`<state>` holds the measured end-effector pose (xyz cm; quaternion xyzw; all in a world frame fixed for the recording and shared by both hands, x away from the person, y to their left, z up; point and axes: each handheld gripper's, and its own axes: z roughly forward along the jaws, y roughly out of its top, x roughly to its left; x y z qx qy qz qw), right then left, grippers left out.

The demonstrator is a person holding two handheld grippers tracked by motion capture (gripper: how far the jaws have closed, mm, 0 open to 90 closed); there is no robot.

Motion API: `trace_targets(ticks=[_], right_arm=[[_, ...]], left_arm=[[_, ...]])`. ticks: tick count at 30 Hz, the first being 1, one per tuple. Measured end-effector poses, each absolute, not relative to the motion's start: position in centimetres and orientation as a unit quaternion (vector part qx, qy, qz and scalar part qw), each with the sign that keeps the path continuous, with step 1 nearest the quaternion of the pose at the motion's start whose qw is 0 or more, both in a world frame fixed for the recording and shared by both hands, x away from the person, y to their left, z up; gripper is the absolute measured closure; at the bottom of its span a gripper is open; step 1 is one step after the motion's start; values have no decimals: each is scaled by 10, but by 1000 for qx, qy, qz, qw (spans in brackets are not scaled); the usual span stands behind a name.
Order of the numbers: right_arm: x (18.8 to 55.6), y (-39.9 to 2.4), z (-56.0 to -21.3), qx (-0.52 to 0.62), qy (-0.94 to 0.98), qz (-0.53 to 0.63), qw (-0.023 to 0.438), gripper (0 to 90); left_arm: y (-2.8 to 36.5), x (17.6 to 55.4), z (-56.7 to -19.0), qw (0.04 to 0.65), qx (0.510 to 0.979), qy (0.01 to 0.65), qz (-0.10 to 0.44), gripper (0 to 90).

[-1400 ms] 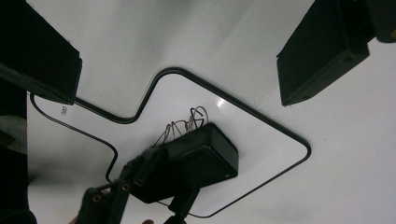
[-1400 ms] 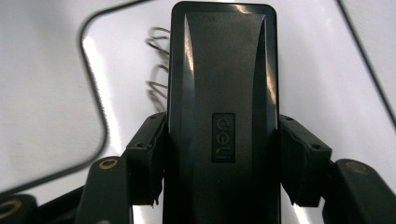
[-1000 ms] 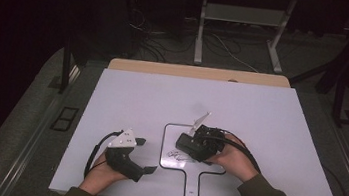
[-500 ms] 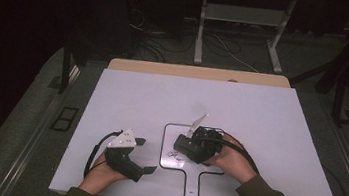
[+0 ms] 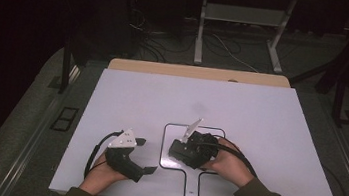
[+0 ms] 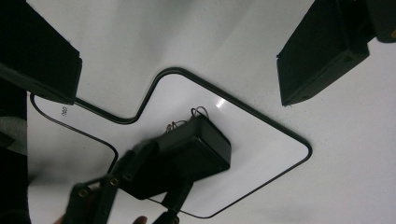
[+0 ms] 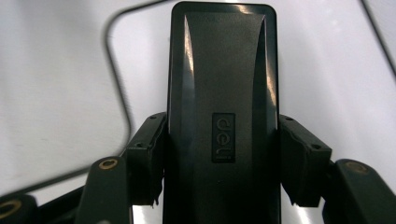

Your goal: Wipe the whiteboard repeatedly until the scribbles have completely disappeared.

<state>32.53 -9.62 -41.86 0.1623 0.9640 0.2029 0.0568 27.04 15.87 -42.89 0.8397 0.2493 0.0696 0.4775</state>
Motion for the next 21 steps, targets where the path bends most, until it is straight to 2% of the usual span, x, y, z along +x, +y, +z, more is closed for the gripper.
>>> trace_targets(ticks=[6, 15, 21], right_arm=[[323, -91, -418, 153, 965, 205, 49, 385], [351, -110, -419, 196, 957, 202, 70, 385], [344, -101, -419, 180, 961, 200, 64, 385]], left_arm=[[159, 270, -429, 477, 840, 250, 70, 0], [159, 270, -429, 477, 840, 250, 69, 0], [158, 270, -429, 478, 839, 250, 69, 0]])
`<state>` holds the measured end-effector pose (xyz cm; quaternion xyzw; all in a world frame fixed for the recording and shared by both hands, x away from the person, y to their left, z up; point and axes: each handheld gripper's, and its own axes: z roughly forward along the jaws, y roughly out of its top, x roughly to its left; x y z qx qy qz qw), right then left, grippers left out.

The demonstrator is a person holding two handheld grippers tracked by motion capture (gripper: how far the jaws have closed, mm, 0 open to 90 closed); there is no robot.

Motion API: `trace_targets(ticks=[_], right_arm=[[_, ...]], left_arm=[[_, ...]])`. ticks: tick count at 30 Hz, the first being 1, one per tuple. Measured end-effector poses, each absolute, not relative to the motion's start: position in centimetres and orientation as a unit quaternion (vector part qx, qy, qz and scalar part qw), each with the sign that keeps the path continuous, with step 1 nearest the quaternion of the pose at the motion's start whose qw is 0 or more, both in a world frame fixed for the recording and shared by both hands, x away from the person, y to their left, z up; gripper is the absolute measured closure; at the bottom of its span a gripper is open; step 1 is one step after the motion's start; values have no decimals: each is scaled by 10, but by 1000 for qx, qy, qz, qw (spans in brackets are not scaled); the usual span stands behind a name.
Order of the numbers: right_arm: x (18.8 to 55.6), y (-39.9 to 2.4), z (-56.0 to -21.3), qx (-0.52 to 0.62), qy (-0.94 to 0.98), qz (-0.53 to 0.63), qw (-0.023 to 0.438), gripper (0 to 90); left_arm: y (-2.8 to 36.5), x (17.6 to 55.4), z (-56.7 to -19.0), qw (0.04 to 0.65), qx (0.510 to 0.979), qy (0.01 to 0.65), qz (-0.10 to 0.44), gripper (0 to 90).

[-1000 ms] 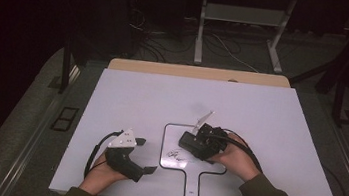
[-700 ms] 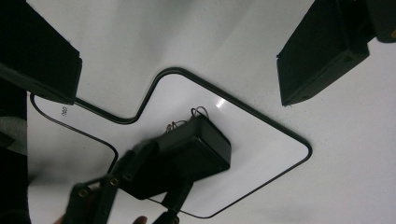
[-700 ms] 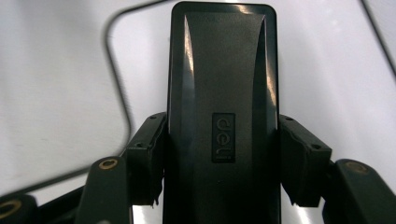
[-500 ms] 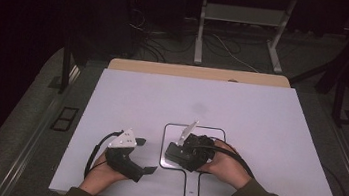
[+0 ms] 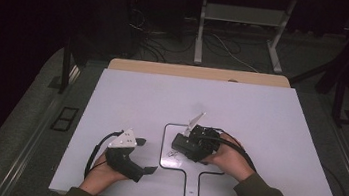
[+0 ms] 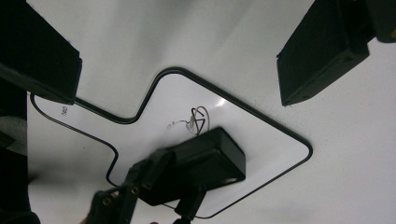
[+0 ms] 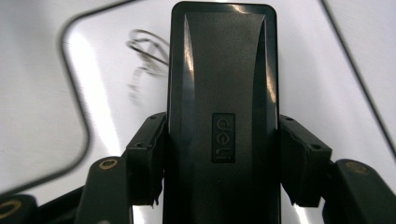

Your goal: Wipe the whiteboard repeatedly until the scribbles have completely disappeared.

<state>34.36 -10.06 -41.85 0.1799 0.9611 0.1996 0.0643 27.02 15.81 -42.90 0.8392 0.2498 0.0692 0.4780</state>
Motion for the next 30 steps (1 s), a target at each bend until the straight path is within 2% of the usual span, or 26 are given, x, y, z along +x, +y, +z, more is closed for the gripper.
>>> trace_targets(ticks=[8, 21, 30], right_arm=[[329, -76, -418, 147, 967, 201, 49, 385], [356, -75, -418, 179, 962, 197, 59, 385], [340, -56, -417, 143, 969, 195, 47, 385]], left_arm=[[159, 270, -429, 478, 839, 250, 70, 0], [158, 270, -428, 480, 838, 249, 69, 0], [158, 270, -428, 480, 838, 249, 70, 0]])
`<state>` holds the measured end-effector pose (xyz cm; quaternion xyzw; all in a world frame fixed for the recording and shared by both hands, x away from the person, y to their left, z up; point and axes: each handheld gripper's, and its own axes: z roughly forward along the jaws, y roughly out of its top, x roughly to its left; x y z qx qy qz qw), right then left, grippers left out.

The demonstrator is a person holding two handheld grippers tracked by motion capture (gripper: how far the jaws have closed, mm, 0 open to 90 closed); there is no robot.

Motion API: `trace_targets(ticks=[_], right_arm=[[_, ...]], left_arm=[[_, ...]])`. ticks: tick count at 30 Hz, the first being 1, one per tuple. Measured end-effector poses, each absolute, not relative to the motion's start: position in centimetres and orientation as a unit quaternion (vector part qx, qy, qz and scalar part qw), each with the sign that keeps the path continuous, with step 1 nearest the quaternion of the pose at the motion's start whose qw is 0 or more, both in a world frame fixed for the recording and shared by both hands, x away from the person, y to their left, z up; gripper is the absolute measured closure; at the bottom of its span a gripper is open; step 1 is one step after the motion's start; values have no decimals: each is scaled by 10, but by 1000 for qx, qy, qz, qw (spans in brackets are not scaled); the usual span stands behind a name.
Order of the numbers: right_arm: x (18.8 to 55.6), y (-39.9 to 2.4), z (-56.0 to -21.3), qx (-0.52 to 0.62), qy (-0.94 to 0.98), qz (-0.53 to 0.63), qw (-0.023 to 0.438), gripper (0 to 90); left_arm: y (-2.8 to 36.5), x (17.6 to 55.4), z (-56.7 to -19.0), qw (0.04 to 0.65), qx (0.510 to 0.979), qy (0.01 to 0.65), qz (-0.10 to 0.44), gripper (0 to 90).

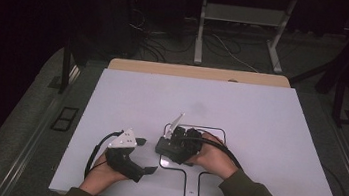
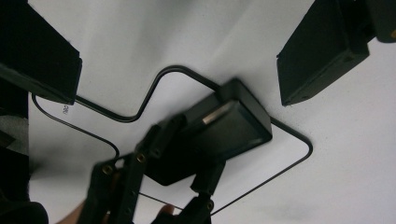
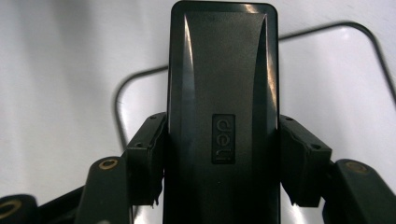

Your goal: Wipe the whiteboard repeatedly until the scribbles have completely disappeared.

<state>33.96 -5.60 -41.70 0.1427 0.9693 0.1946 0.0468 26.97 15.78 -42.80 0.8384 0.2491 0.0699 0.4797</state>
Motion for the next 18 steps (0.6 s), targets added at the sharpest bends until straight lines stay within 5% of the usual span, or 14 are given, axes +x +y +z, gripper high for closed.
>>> trace_targets(ticks=[18], right_arm=[[353, -45, -416, 151, 970, 185, 54, 385]], left_arm=[[159, 270, -428, 480, 839, 249, 70, 0]])
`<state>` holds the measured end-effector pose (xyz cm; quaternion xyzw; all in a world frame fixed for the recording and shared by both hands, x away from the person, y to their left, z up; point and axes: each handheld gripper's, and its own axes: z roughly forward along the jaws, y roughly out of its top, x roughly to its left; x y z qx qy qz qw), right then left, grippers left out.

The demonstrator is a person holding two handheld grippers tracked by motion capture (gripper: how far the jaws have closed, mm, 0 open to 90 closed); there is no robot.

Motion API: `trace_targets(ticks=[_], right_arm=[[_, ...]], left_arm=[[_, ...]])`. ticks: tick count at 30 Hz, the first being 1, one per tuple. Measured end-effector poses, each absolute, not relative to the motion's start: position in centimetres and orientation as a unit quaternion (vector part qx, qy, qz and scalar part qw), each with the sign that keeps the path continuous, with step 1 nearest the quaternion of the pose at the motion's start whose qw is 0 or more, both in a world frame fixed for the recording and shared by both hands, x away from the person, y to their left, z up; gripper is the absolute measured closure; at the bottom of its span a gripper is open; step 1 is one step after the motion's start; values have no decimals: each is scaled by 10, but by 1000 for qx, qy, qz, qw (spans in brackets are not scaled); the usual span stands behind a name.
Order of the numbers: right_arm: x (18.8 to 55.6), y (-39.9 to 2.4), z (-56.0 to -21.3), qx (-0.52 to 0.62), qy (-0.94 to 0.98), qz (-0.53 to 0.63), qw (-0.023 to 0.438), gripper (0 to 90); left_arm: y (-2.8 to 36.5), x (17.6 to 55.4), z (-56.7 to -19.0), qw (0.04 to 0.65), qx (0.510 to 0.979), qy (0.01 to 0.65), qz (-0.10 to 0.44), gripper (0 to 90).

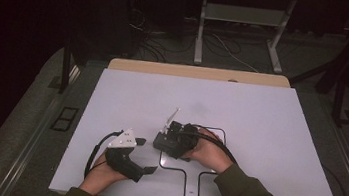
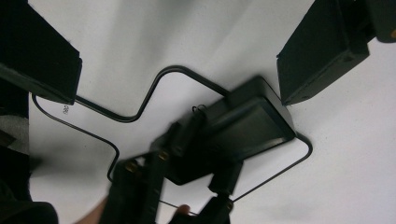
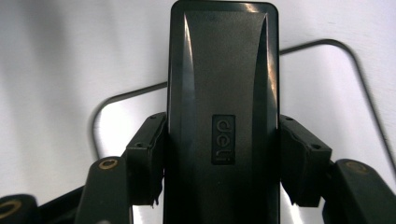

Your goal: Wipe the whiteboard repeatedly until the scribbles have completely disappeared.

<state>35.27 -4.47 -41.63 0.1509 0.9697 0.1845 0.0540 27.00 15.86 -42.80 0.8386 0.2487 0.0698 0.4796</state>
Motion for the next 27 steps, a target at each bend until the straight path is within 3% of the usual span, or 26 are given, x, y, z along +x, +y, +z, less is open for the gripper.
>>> trace_targets(ticks=[7, 13, 22, 27], right_arm=[[342, -38, -416, 131, 973, 187, 40, 385], [360, -45, -417, 161, 967, 190, 53, 386], [336, -38, -416, 121, 975, 177, 59, 386], [347, -39, -416, 135, 973, 178, 67, 385]], left_arm=[[158, 269, -427, 480, 838, 249, 71, 0], [159, 270, -427, 479, 839, 248, 71, 0], [158, 269, -427, 480, 838, 252, 70, 0], [158, 269, -427, 479, 839, 249, 72, 0]])
